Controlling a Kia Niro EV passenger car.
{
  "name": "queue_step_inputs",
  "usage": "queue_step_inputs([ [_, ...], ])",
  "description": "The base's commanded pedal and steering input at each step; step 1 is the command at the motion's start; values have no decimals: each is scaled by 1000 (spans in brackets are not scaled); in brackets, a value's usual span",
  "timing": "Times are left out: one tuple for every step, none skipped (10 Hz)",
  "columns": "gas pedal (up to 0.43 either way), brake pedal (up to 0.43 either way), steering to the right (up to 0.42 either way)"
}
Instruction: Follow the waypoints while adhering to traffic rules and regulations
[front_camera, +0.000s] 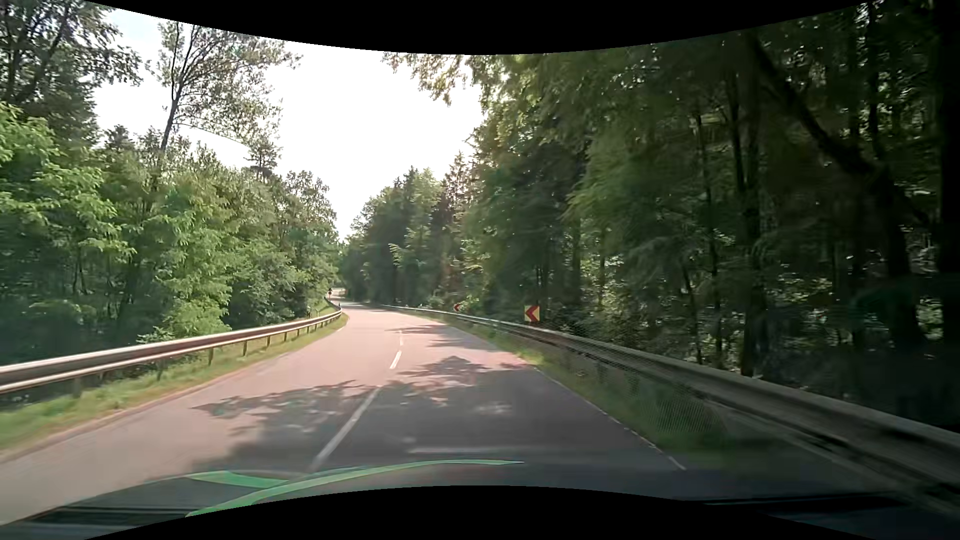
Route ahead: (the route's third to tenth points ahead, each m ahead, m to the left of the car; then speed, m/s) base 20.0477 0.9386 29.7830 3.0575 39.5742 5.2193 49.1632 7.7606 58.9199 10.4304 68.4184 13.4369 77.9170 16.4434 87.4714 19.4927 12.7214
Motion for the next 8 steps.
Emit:
queue_step_inputs([
  [87,0,-42],
  [87,0,-42],
  [87,0,-41],
  [87,0,-41],
  [87,0,-41],
  [87,0,-40],
  [87,0,-40],
  [87,0,-40],
])
